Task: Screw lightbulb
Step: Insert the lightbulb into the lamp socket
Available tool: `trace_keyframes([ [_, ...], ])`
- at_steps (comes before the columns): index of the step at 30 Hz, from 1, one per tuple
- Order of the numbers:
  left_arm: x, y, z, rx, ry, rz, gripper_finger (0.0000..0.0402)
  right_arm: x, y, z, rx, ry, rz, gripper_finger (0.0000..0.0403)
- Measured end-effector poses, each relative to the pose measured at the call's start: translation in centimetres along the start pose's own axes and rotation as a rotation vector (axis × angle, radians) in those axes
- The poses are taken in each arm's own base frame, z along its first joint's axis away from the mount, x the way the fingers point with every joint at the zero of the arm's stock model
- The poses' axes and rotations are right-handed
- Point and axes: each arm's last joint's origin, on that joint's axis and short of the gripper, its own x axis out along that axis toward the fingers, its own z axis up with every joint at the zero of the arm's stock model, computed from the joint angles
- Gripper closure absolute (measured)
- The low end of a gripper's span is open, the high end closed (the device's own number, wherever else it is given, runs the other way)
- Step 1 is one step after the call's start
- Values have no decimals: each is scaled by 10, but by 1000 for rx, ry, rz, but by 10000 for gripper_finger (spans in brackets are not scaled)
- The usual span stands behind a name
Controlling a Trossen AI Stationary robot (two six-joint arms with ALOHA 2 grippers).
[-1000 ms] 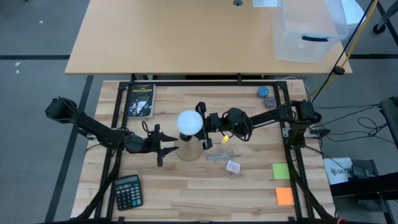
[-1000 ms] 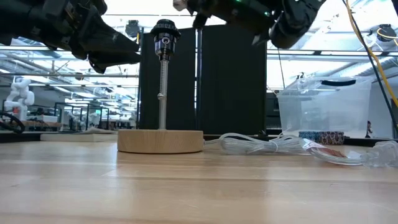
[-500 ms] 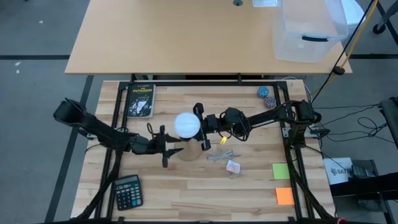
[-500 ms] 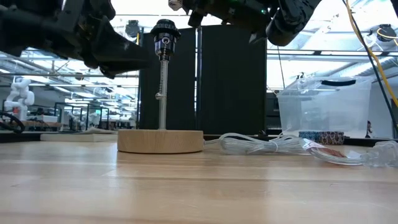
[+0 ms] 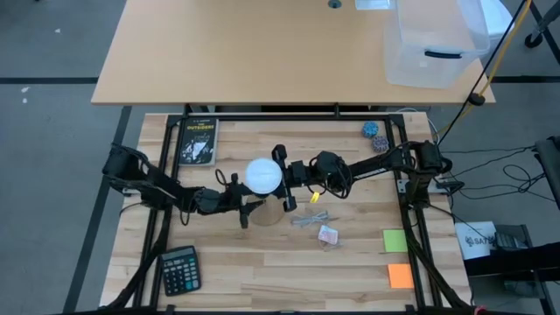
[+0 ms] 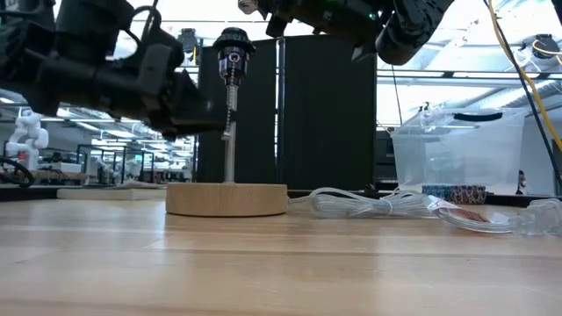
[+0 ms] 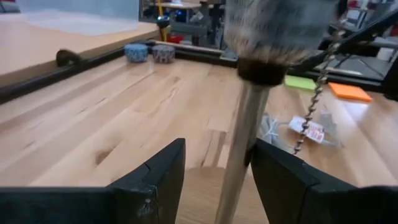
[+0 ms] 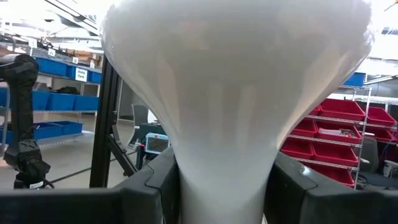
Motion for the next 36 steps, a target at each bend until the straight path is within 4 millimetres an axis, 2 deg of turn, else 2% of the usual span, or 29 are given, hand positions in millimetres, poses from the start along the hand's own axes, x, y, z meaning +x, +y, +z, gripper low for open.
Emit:
trace_keyframes([
  [6,13,2,-5,-3,20,27,241,0,0,0,2,0,0,247],
  [17,42,-1,-6,24,21,31,326,0,0,-6,-11,61,-5,247],
  [26,47,0,-7,26,24,39,333,-1,-4,-7,-34,72,-13,247],
  [36,44,-8,-6,24,2,5,333,-2,-6,-10,-22,76,-20,247],
])
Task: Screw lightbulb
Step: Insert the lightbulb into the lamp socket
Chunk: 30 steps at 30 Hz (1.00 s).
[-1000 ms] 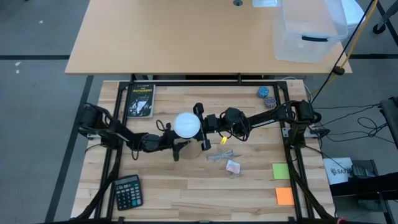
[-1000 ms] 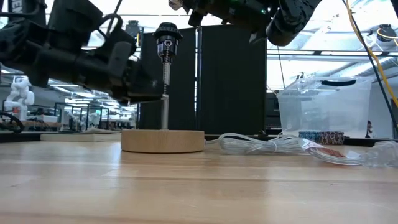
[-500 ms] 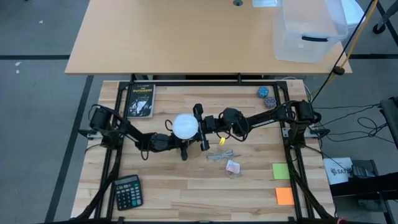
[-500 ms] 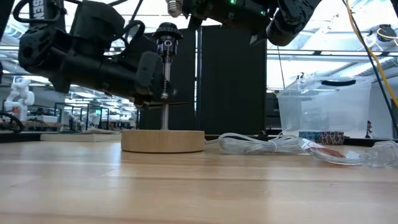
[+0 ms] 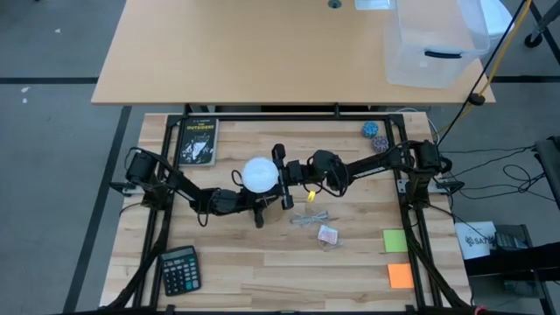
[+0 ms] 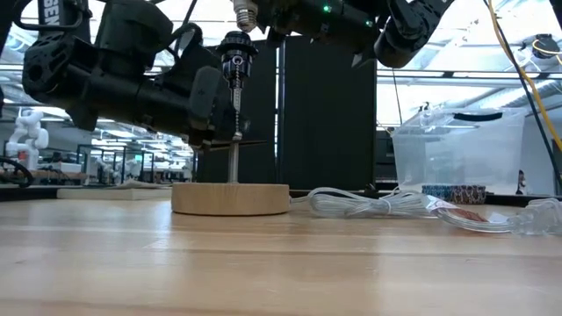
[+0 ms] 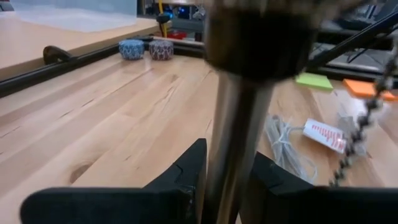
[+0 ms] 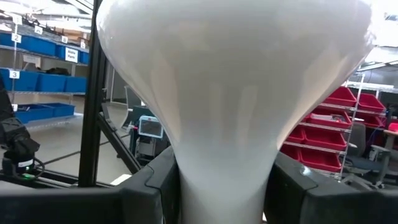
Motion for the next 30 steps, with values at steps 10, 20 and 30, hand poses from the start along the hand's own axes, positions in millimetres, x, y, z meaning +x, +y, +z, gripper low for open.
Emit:
trace_keyframes([
  [10,-2,-4,1,-13,-10,-17,328,0,0,0,22,3,5,247],
  [20,-4,-9,-2,-32,8,-36,183,1,4,0,24,3,14,247],
  [30,-18,-5,22,22,115,-9,114,1,4,0,24,-1,15,247],
])
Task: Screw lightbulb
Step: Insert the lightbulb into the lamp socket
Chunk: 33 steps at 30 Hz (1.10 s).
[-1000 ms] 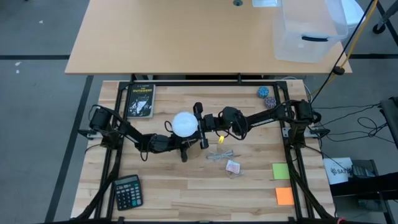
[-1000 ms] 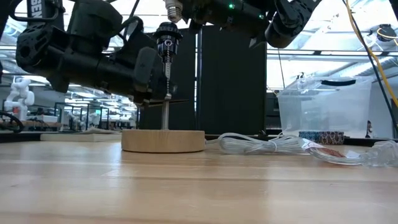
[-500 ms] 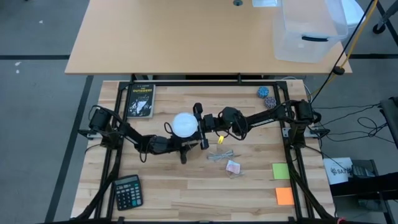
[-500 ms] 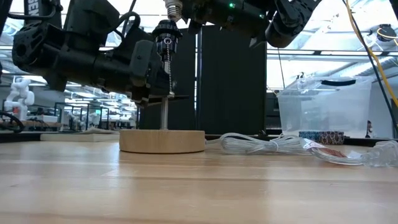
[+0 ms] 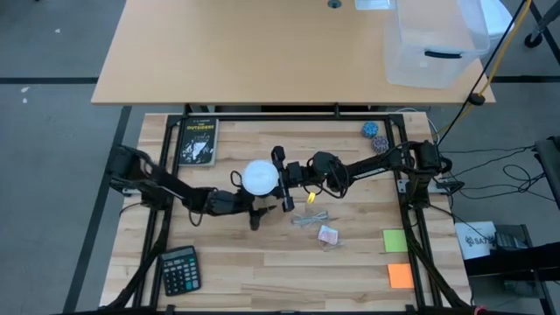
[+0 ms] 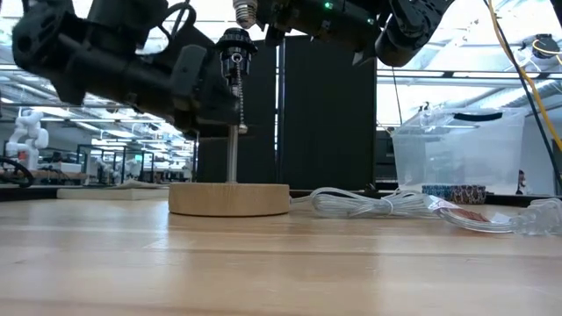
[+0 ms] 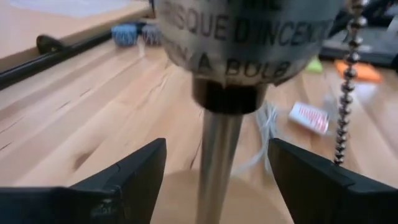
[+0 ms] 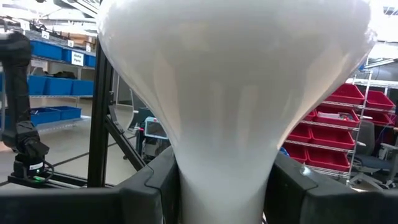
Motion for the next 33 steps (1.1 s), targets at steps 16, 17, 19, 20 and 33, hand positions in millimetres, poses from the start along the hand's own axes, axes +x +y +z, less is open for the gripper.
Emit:
trace_keyframes([
  [16,-94,3,52,86,56,118,125,0,0,0,-9,-2,0,247],
  [17,-103,3,58,77,16,124,128,0,0,0,-12,-2,0,247],
  [19,-117,3,69,74,-61,131,132,0,0,-1,-21,0,0,247],
  [20,-123,3,73,79,-89,131,134,0,0,-2,-24,2,0,247],
  [33,-148,3,85,131,-181,165,142,10,0,-8,-17,4,5,247],
])
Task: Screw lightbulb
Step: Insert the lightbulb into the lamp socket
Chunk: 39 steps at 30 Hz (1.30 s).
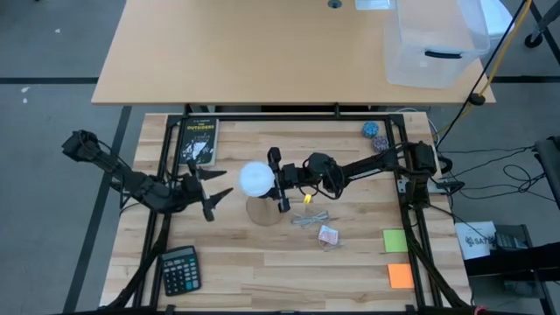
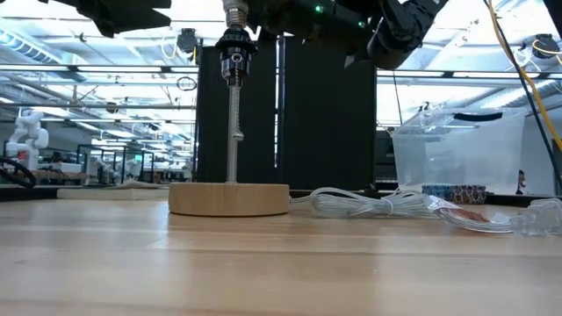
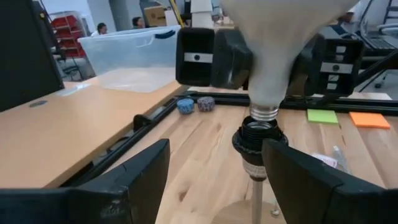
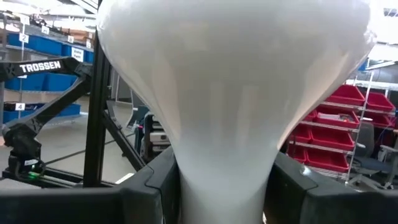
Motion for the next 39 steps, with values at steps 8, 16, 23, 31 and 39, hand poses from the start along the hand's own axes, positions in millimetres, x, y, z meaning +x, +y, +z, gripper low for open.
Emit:
trace_keyframes([
  [8,0,0,0,15,2,1,143,0,0,-5,22,49,1,247],
  [16,-3,-2,8,12,-60,-21,143,-1,-2,-10,20,107,-1,247],
  [23,-15,-4,40,95,-259,-33,143,-2,-3,-11,14,113,-2,247],
  [31,-10,3,93,207,-240,-1,147,-2,-3,-11,15,116,-2,247],
  [39,12,-6,124,342,-86,-11,350,-2,-3,-11,19,114,-3,241],
])
